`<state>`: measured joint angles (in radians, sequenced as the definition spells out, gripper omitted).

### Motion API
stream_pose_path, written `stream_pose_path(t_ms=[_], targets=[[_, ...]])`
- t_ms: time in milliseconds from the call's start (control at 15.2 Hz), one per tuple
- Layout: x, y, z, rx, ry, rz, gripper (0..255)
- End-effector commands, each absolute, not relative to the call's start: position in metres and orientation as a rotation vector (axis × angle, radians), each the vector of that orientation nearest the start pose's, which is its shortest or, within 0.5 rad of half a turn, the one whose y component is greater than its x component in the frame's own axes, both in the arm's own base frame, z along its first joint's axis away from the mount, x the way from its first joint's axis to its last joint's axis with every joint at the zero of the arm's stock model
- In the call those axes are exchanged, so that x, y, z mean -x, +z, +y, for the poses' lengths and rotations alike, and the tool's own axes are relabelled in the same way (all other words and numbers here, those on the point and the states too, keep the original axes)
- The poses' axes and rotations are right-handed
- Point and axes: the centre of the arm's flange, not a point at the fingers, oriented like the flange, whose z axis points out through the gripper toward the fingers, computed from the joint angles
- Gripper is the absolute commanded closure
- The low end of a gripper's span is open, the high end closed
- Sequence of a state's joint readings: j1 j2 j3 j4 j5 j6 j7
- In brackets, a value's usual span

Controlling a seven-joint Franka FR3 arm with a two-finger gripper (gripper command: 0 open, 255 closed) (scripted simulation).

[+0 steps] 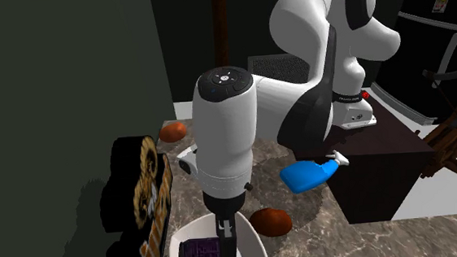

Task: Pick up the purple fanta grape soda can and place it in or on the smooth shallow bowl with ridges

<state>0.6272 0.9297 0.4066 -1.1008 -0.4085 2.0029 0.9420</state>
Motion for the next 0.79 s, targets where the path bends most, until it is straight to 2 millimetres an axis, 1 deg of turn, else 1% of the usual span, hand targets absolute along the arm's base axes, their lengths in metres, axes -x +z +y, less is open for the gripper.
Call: stream_pose_path(t_ms=[0, 198, 264, 726], targets=[[-0.499, 0.281, 0.590, 3.135, -0.101, -0.158, 0], [-0.497, 0.321, 0.590, 3.135, -0.101, -0.158, 0], [-0.496, 0.331, 0.590, 3.135, -0.101, -0.158, 0], [-0.496, 0.331, 0.590, 3.135, -0.101, -0.158, 0]])
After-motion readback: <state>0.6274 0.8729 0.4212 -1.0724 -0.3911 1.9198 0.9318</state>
